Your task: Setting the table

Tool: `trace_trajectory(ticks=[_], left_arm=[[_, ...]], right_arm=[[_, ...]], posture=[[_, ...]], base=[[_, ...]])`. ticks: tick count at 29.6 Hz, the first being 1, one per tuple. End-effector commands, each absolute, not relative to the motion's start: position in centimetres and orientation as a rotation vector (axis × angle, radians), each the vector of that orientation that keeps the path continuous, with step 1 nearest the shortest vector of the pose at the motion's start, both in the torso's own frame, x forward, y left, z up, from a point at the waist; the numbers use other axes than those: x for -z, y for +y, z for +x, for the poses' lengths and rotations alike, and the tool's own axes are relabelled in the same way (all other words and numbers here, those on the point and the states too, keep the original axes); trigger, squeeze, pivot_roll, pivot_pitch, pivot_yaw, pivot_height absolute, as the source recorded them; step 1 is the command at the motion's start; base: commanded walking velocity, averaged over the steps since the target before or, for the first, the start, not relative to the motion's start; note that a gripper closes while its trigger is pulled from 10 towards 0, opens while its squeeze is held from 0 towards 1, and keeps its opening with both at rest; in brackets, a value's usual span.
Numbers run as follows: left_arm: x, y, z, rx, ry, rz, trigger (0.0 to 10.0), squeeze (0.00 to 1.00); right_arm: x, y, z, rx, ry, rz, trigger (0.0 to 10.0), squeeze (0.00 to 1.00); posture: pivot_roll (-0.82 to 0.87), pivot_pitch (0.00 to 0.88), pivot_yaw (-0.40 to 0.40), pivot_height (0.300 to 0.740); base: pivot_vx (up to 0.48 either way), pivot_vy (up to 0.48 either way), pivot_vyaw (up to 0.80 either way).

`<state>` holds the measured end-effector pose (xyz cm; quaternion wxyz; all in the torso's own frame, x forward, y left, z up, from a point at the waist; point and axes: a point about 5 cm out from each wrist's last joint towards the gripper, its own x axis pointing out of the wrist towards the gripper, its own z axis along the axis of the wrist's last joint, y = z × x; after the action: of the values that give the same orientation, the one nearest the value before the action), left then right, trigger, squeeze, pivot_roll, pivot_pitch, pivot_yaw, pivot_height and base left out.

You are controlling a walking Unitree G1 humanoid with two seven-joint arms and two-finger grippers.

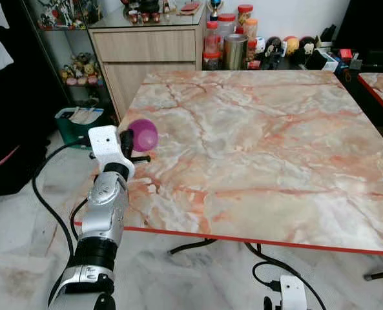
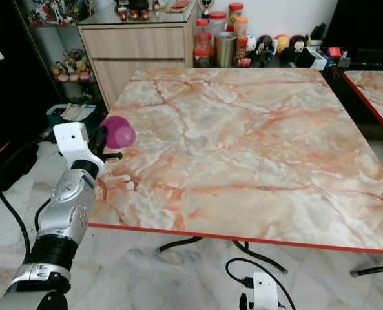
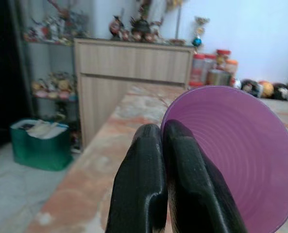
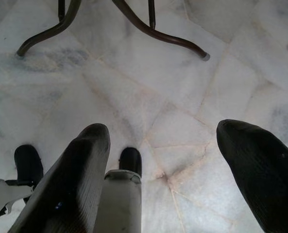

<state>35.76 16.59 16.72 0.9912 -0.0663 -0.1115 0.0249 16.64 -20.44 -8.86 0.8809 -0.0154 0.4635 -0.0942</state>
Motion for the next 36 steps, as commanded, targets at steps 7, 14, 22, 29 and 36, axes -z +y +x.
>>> trace_trajectory(ticks=[7,14,22,29,36], left_arm=[[-18.4,16.9,36.3,-0.095,-0.305,-0.091,10.0,0.00],[-18.4,17.3,36.1,-0.124,-0.334,-0.085,10.0,0.00],[-18.4,17.6,36.1,-0.139,-0.337,-0.081,10.0,0.00],[-18.4,17.6,36.3,-0.140,-0.336,-0.081,10.0,0.00],[-18.6,17.4,36.5,-0.132,-0.336,-0.083,10.0,0.00]], right_arm=[[8.3,-20.6,17.8,0.182,0.940,-0.044,10.0,0.00],[7.9,-20.4,18.8,0.159,0.926,-0.061,10.0,0.00],[7.9,-20.1,18.8,0.158,0.924,-0.050,10.0,0.00],[8.2,-20.3,18.2,0.175,0.938,-0.043,10.0,0.00],[8.2,-20.4,18.2,0.187,0.936,-0.036,10.0,0.00]], posture=[[-0.03,0.000,0.030,0.740],[-0.01,0.000,0.015,0.740],[0.00,0.000,0.006,0.740],[-0.01,0.000,0.014,0.740],[-0.01,0.000,0.019,0.740]], base=[[0.000,-0.141,0.00],[0.000,-0.367,0.00],[0.000,-0.428,0.00],[0.000,-0.425,0.00],[0.000,-0.435,0.00]])
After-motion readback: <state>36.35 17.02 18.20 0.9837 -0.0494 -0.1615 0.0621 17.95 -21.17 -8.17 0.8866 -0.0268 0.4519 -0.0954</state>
